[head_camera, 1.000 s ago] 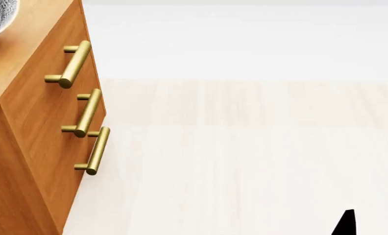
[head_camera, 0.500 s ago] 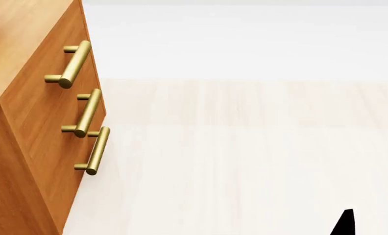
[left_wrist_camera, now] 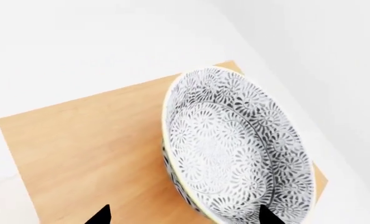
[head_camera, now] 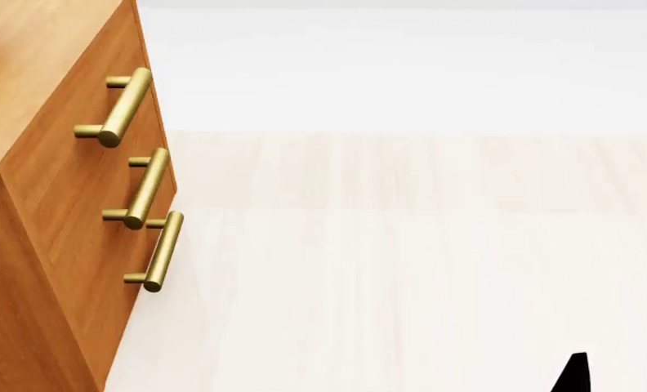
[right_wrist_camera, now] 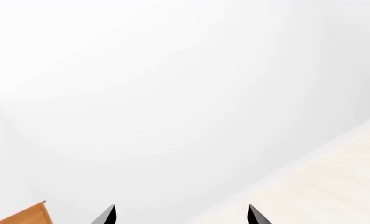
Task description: Put the bowl on top of the cabinet.
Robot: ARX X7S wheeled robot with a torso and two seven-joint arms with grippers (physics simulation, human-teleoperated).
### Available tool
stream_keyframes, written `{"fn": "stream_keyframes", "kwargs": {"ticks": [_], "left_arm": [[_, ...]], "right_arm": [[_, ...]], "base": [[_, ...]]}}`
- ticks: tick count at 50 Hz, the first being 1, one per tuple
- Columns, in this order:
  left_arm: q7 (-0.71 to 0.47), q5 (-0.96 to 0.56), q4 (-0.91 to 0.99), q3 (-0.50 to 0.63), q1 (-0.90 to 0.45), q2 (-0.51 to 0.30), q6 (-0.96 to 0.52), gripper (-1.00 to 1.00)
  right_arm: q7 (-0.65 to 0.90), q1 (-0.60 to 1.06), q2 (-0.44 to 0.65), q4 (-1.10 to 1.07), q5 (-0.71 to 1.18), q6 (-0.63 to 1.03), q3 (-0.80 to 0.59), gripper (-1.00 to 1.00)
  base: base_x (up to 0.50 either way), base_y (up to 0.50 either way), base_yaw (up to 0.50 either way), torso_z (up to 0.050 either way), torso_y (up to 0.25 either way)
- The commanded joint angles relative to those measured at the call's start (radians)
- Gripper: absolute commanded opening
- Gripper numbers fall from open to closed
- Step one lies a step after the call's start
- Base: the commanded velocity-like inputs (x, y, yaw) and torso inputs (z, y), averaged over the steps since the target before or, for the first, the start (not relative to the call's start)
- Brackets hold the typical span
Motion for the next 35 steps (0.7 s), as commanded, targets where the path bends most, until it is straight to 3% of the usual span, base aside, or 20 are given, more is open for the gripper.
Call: {"fn": "stream_keyframes", "kwargs": {"ticks": [1, 7, 10, 15, 35], "left_arm": [[-0.085, 0.015, 0.086, -0.019, 0.009, 0.02, -0.051, 1.0], [-0.126, 0.037, 0.129, 0.023, -0.019, 0.028, -0.107, 1.0], [-0.154, 0.136, 0.178, 0.054, -0.045, 0.031, -0.194, 1.0], [-0.152, 0.168, 0.224, -0.011, -0.04, 0.059, -0.248, 1.0], [-0.02, 0.182, 0.293, 0.037, -0.054, 0.071, -0.313, 1.0]], "right_arm": [[-0.021, -0.012, -0.008, -0.013, -0.004, -0.004, 0.013, 1.0], [-0.026, -0.026, -0.004, -0.028, 0.0, -0.01, 0.017, 1.0], [-0.027, -0.028, -0.003, -0.032, -0.001, -0.01, 0.016, 1.0], [-0.025, -0.034, -0.004, -0.04, -0.008, -0.01, 0.016, 1.0], [-0.025, -0.042, -0.005, -0.052, -0.021, -0.005, 0.017, 1.0]], "base": [[0.0, 0.0, 0.0, 0.0, 0.0], [0.0, 0.0, 0.0, 0.0, 0.0], [0.0, 0.0, 0.0, 0.0, 0.0], [0.0, 0.0, 0.0, 0.0, 0.0], [0.0, 0.0, 0.0, 0.0, 0.0]]}}
